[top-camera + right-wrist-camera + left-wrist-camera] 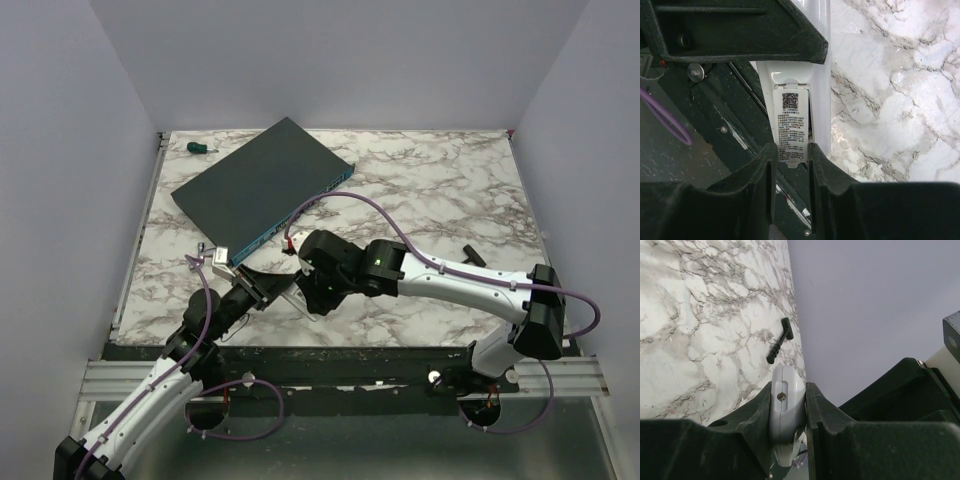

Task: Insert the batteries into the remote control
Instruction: Load the battery cover into the remote control.

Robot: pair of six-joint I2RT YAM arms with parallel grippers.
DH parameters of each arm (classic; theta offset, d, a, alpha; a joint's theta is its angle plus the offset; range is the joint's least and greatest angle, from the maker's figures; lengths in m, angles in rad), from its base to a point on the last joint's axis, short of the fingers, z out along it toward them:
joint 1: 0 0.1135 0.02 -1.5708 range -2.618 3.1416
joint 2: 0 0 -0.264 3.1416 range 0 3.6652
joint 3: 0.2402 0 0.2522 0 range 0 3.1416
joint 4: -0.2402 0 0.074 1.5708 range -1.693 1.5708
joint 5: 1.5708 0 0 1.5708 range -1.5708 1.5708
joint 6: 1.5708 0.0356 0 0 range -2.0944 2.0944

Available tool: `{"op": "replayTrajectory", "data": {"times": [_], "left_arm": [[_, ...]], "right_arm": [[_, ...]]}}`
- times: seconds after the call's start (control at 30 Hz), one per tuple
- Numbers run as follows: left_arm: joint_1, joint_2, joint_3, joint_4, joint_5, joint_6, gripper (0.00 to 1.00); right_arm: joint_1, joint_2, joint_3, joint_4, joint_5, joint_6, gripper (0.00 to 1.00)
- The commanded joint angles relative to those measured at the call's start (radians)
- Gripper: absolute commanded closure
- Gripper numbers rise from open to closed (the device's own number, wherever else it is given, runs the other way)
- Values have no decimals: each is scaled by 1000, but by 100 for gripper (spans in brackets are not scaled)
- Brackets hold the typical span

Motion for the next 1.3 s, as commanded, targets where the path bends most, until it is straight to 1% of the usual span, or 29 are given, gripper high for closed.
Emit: {"op": "replayTrajectory", "data": {"times": [0.0,0.47,0.5,0.8,1.13,1.27], "left_arm": [[7,-13,7,17,-17,-2,100],[7,-17,7,13,-8,-3,100],[7,-18,6,13,-8,-3,100],[8,-30,5,-1,-13,-5,100],[8,-29,8,0,-10,-5,100],[8,-33,6,0,-10,-9,100]], "right_arm": [[9,23,34,-36,-18,-4,83],[9,61,82,-43,13,-8,83],[9,64,85,-46,38,-8,83],[9,81,100,-79,102,-8,83],[10,93,98,-75,92,-11,83],[10,99,101,-68,86,-16,79]]}}
